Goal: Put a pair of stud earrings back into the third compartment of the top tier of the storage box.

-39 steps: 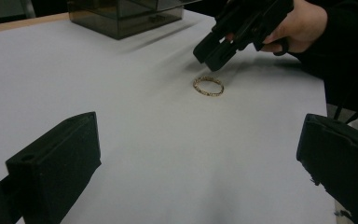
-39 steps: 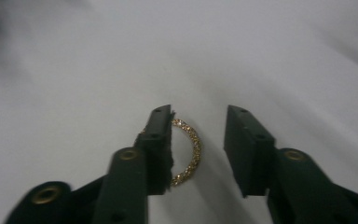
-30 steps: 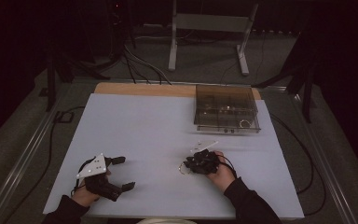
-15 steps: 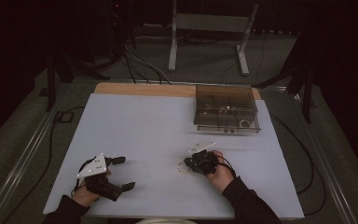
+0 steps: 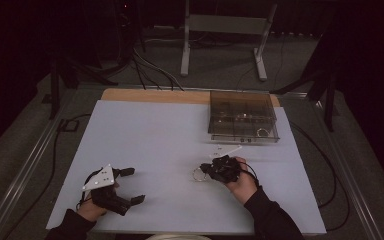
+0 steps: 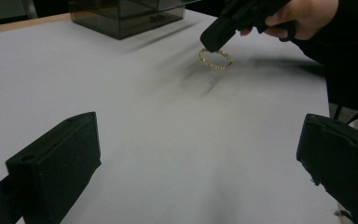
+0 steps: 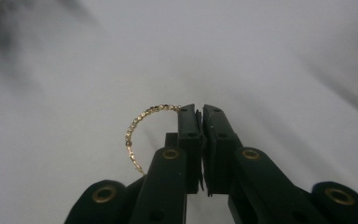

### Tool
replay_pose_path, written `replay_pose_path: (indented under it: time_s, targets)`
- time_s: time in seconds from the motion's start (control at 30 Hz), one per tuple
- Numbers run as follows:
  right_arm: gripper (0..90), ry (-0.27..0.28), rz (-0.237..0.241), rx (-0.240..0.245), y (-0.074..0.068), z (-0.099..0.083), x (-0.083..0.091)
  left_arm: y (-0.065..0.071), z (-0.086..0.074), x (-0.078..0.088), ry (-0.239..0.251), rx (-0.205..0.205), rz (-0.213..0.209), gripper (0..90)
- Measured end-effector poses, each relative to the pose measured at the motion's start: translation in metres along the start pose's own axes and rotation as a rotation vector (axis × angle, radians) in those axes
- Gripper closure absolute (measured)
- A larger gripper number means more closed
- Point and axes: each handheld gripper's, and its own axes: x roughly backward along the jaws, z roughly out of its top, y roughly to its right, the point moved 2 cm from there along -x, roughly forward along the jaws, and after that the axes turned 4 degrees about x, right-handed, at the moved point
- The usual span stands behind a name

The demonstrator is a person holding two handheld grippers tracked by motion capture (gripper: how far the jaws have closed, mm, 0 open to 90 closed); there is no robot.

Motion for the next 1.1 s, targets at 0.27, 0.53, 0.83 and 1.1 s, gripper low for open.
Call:
replay_pose_path:
  time_s: [0.27, 0.53, 0.83, 1.1]
  targets:
    - [87.3, 0.047, -0.031, -0.017, 0.012, 0.009, 0.022, 0.000, 0.000, -0.001, -0.004, -0.003, 0.000, 0.5]
    - [87.3, 0.090, -0.072, -0.064, 0.031, 0.012, 0.045, 0.000, 0.000, -0.001, 0.000, 0.003, -0.001, 0.5]
    - [87.3, 0.117, -0.117, -0.103, 0.049, 0.012, 0.063, 0.000, 0.000, -0.001, -0.003, -0.002, -0.001, 0.5]
    - [87.2, 0.172, -0.186, -0.152, 0.072, 0.009, 0.090, 0.000, 0.000, -0.001, -0.006, -0.002, 0.000, 0.5]
